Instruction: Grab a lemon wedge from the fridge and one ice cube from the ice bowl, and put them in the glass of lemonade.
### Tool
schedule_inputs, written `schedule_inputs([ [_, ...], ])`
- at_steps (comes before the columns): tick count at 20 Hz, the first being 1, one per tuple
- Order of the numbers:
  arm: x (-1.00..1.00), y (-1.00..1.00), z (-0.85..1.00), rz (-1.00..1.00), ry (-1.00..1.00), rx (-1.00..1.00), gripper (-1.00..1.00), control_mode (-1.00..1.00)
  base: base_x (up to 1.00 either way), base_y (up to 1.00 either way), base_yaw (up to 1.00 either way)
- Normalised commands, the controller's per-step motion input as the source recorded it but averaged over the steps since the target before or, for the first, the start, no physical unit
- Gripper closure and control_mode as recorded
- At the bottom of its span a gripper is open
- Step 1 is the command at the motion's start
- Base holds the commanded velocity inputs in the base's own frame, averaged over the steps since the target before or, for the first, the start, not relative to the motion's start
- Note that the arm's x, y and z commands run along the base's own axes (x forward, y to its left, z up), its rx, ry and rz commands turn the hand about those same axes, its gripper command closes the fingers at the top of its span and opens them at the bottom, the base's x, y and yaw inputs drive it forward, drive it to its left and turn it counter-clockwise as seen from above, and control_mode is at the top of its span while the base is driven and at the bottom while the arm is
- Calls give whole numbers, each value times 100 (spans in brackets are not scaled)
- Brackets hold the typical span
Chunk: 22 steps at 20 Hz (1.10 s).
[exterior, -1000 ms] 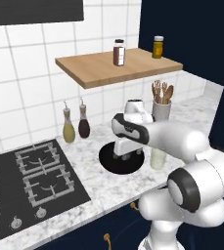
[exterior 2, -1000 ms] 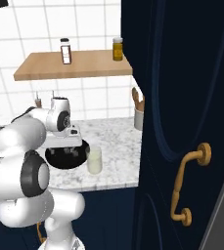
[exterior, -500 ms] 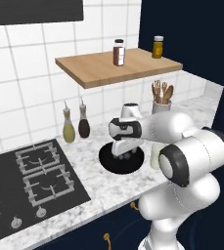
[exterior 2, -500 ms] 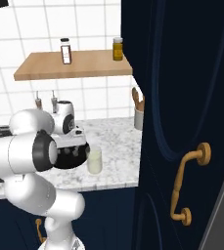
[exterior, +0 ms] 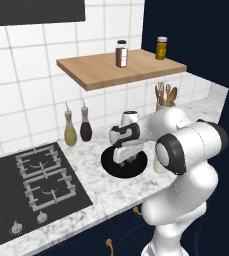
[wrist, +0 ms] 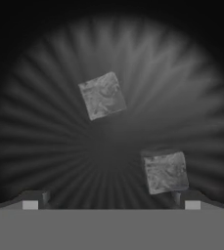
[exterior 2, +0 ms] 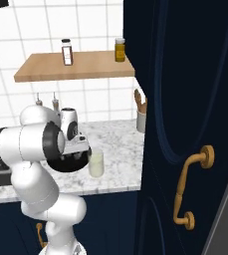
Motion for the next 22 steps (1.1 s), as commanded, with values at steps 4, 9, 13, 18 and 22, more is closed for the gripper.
schedule_inputs([
  [4, -5, 9, -11, 6, 0, 0, -100, -100, 0, 0, 0],
  [9, -10, 12, 0, 6, 0, 0, -100, -100, 0, 0, 0],
  [13, -1, 3, 4, 5, -5, 0, -100, -100, 0, 0, 0],
  [18, 0, 2, 26, 0, -10, 2, -100, -100, 0, 0, 0],
  [22, 24, 29, 0, -11, -7, 2, -100, -100, 0, 0, 0],
])
